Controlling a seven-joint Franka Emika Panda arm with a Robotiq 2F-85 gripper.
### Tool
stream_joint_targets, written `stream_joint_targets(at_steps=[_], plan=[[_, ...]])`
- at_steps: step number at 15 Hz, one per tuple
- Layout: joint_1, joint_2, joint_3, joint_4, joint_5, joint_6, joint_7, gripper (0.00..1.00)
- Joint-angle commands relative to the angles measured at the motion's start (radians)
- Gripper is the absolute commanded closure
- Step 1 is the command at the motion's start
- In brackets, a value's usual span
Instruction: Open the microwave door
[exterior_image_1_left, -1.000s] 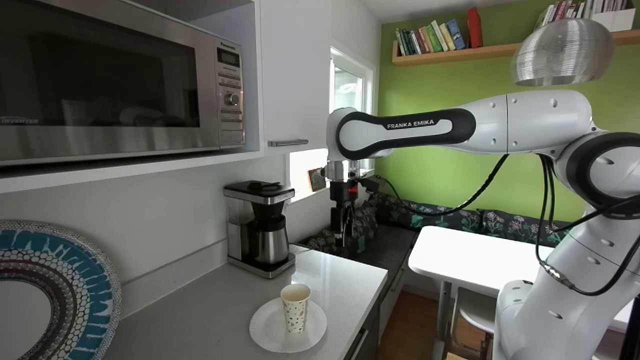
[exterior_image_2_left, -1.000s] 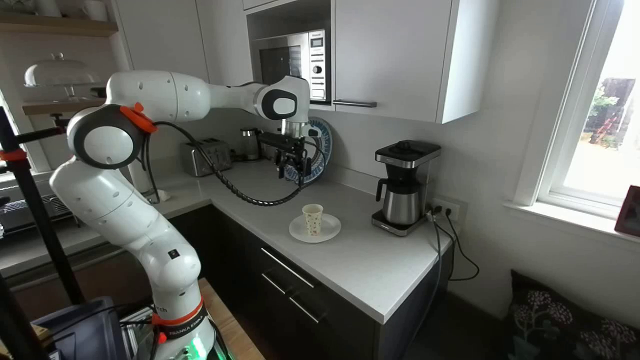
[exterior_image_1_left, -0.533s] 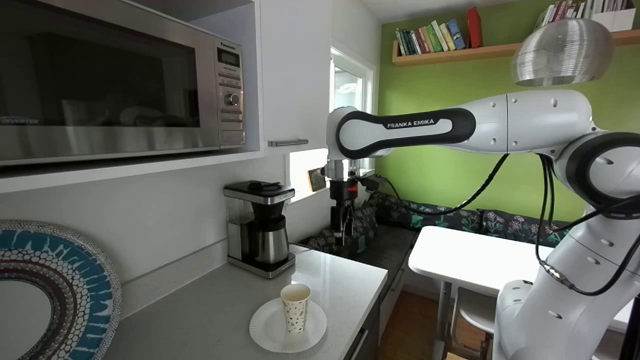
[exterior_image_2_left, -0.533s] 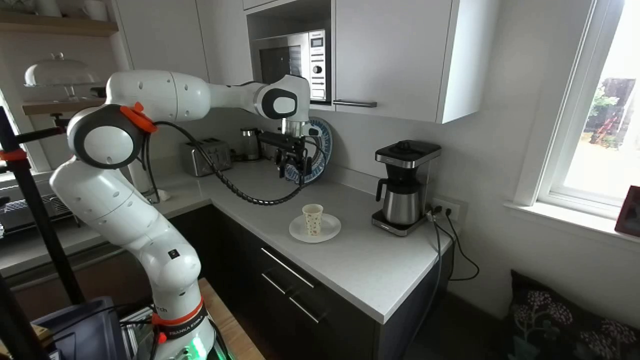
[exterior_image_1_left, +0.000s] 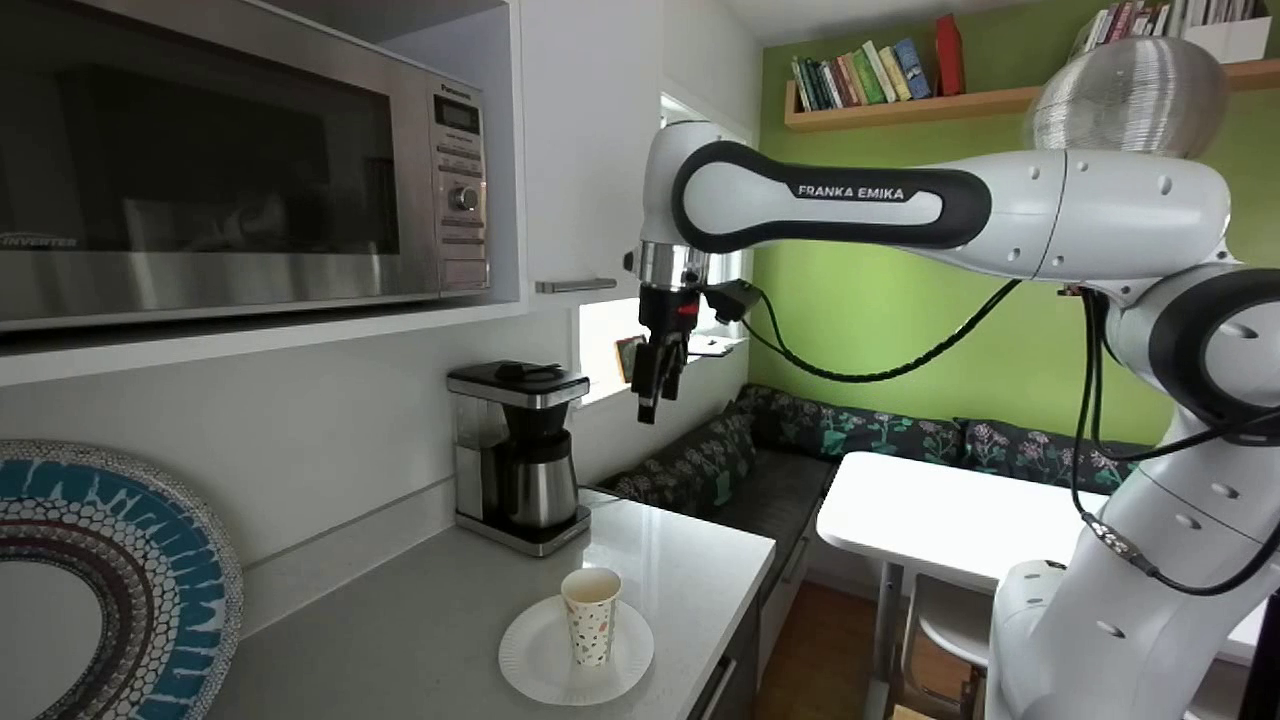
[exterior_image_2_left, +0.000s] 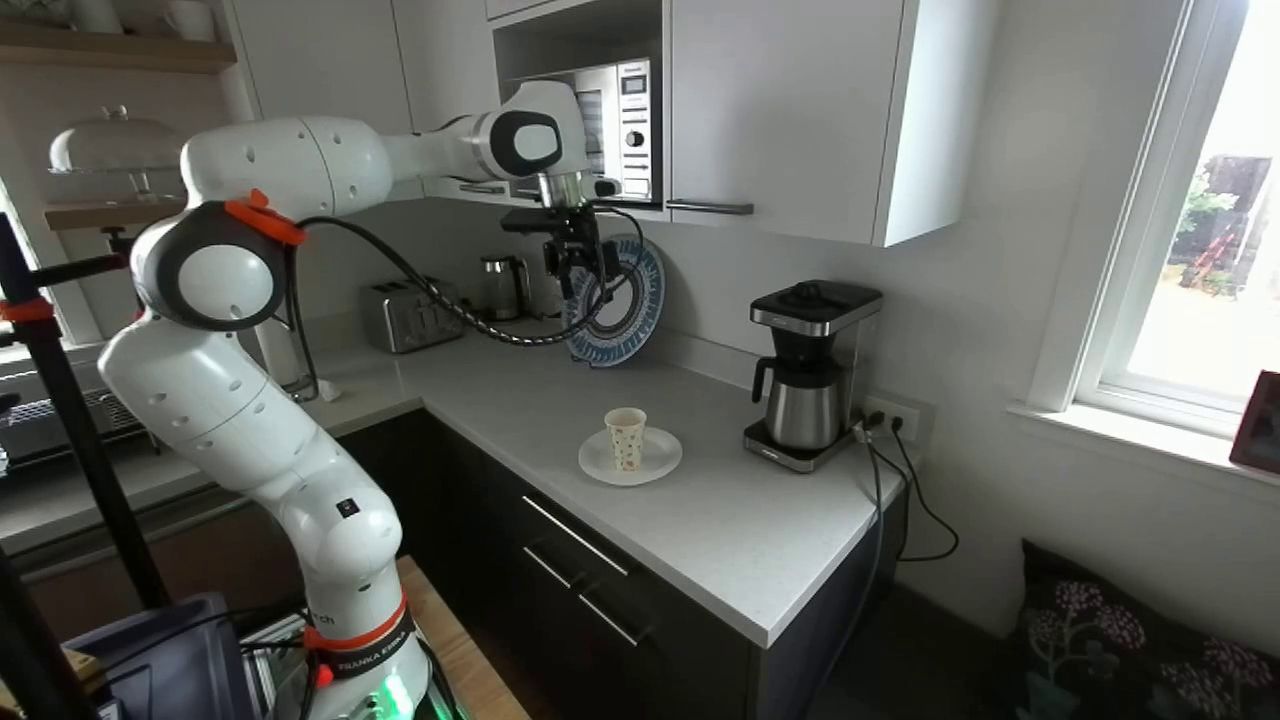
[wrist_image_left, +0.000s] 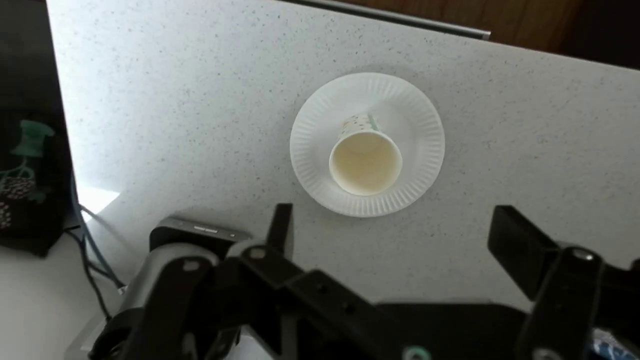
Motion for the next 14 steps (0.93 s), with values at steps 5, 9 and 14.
stream_joint_targets(at_steps=[5,9,14], plan=[[0.021,-0.018,0.153,0.036,-0.181,0.119,0.212,0.0],[0.03,-0.019,0.169,-0.008,-0.206,0.354,0.251,0.0],[0.026,0.006,0.166,-0.001,-0.185,0.496,0.259,0.0]])
